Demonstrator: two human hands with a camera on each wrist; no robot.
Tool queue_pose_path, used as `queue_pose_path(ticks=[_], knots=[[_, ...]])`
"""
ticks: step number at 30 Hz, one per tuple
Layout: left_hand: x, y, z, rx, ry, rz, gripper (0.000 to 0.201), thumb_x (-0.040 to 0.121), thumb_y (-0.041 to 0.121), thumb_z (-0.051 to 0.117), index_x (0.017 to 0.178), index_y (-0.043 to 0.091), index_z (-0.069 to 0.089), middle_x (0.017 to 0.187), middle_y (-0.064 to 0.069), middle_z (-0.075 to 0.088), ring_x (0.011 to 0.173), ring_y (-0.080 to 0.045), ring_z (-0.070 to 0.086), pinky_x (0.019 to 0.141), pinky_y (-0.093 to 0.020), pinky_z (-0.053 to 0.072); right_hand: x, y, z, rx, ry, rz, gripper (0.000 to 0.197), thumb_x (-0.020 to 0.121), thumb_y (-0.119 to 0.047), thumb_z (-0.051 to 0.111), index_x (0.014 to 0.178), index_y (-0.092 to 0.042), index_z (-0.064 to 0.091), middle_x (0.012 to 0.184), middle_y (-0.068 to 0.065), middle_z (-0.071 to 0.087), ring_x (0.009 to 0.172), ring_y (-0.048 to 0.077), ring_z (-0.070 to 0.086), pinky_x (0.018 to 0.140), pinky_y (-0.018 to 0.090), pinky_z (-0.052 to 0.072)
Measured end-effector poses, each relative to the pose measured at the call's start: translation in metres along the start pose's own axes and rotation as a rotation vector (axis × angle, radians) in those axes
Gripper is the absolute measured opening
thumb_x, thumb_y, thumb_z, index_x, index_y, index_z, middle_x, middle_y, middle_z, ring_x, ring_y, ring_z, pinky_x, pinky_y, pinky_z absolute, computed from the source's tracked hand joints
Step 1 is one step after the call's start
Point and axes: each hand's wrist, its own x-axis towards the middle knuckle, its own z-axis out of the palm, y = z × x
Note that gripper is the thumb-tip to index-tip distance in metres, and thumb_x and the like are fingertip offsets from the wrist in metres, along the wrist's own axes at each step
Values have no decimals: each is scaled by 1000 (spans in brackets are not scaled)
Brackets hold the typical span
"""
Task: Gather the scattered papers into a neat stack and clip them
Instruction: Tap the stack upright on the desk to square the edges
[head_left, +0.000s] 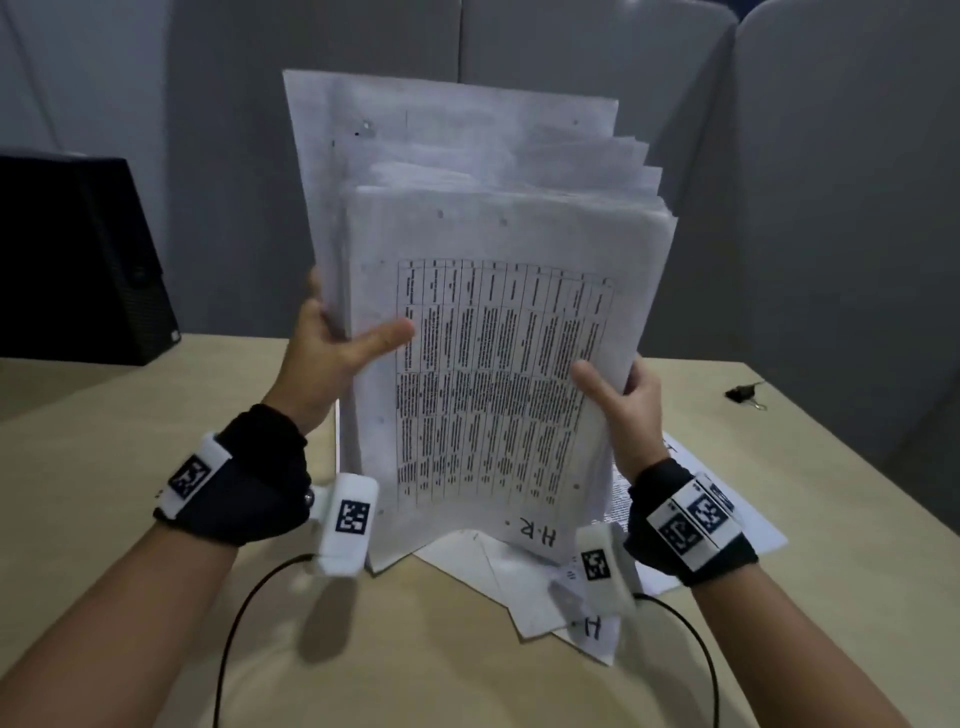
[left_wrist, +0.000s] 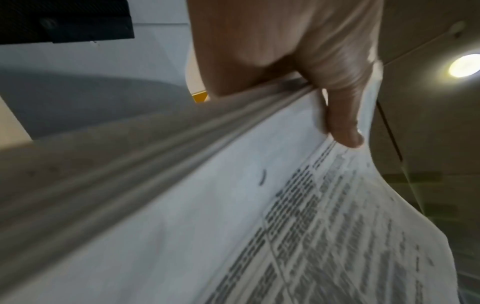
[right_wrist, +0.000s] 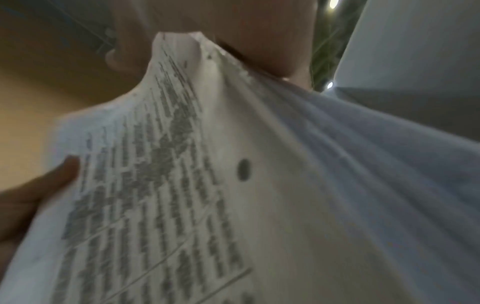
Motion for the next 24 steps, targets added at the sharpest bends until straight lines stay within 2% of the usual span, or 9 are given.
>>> queue_pose_path(ticks=[2, 5, 7, 9, 11, 15, 19, 22, 24], knots=[[0, 0, -3, -62, 14, 46, 81, 56, 44, 83, 120, 13, 44, 100, 13, 72, 96, -4, 67, 79, -19, 54, 3, 5, -7, 28, 75, -19, 79, 40, -71, 76, 93, -14, 56, 91, 9, 67, 84, 28, 65, 79, 45, 56], [-4, -3, 4, -23, -53, -3, 86, 46, 57, 82, 116, 16, 55, 97, 16, 72, 94, 1, 67, 76, -14, 53, -3, 16, -1, -9, 21, 65, 94, 33, -76, 74, 102, -14, 53, 90, 0, 65, 79, 12, 67, 72, 32, 58], [-7, -11, 12, 20, -63, -27, 66, 51, 49, 81, 108, 21, 63, 92, 18, 73, 91, 3, 67, 74, -12, 53, -9, 22, 5, -21, -23, 104, 93, 33, -75, 74, 101, -14, 55, 88, -1, 64, 77, 9, 67, 71, 31, 57], [-7, -15, 13, -22, 15, 8, 60, 63, 27, 76, 117, 8, 58, 103, 7, 71, 96, -3, 67, 77, -16, 54, -9, 22, 1, 12, 15, 113, 93, 36, -72, 76, 103, -11, 57, 91, 1, 67, 79, 13, 68, 72, 33, 57], [-7, -19, 9, -50, 39, 23, 70, 64, 22, 79, 123, -1, 51, 114, -4, 67, 103, -13, 66, 82, -23, 55, -8, 21, -4, 6, 35, 136, 93, 39, -64, 79, 109, -8, 55, 95, 2, 68, 79, 11, 69, 70, 30, 57], [-20, -42, 12, 76, -48, -118, 39, 63, 12, 78, 100, 19, 66, 92, 12, 74, 91, -7, 70, 76, -20, 56, -16, 22, 12, -79, -20, 240, 44, 68, -23, 77, 106, -9, 58, 101, 11, 67, 91, 23, 68, 82, 49, 55], [-17, -55, 10, 93, 61, -186, 27, 71, 5, 74, 94, 16, 66, 85, 12, 72, 79, -3, 71, 79, -25, 57, -13, 13, 28, -144, 41, 209, 5, 84, -18, 65, 86, -18, 60, 92, 12, 68, 87, 30, 67, 81, 51, 55], [1, -52, -1, 146, 158, -181, 21, 74, 5, 75, 91, 14, 66, 84, 9, 70, 72, 0, 68, 78, -24, 56, -9, 4, 17, -165, -105, 222, 21, 91, -31, 54, 97, -12, 61, 90, 5, 65, 75, 17, 62, 63, 32, 56], [10, -48, -11, 133, 162, -195, 20, 75, 4, 73, 90, 15, 66, 75, 12, 72, 70, 0, 67, 76, -22, 55, -6, 4, -10, -344, -236, 381, 42, 91, -50, 43, 110, -16, 57, 102, 4, 64, 82, 17, 61, 66, 28, 50]])
